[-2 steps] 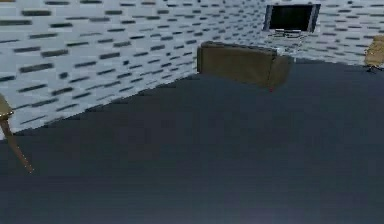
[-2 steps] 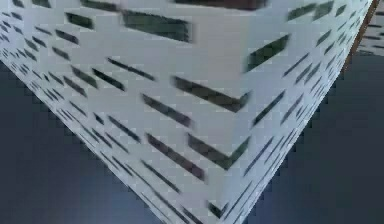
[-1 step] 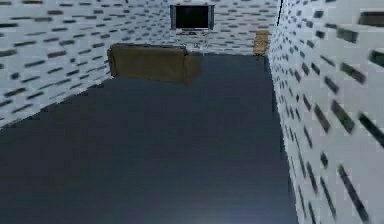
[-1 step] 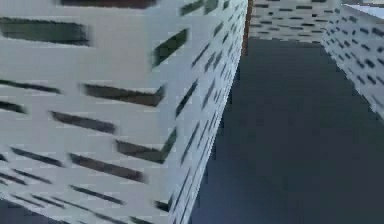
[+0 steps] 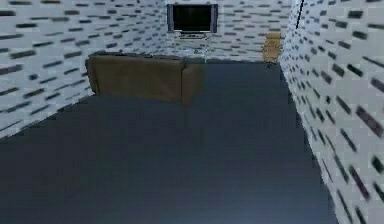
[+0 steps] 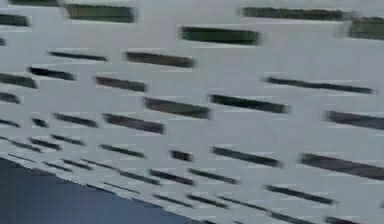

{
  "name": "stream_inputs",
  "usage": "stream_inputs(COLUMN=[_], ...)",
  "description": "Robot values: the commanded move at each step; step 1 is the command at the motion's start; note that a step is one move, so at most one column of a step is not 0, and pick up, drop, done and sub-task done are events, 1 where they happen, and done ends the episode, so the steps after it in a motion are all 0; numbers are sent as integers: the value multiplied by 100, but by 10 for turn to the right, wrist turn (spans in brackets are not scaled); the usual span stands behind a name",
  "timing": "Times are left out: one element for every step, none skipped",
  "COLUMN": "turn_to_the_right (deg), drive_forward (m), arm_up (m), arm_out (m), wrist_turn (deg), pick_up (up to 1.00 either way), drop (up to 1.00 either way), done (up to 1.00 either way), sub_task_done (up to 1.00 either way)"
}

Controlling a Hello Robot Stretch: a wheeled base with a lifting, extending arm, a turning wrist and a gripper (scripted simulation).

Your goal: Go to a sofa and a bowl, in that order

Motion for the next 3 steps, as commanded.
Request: stream_inputs(turn_to_the_right=[30,0,0], drive_forward=[0,100,100], arm_up=[0,0,0], arm_out=[0,0,0], wrist_turn=[0,0,0], pick_up=[0,0,0], drop=[0,0,0], done=[0,0,0], sub_task_done=[0,0,0])
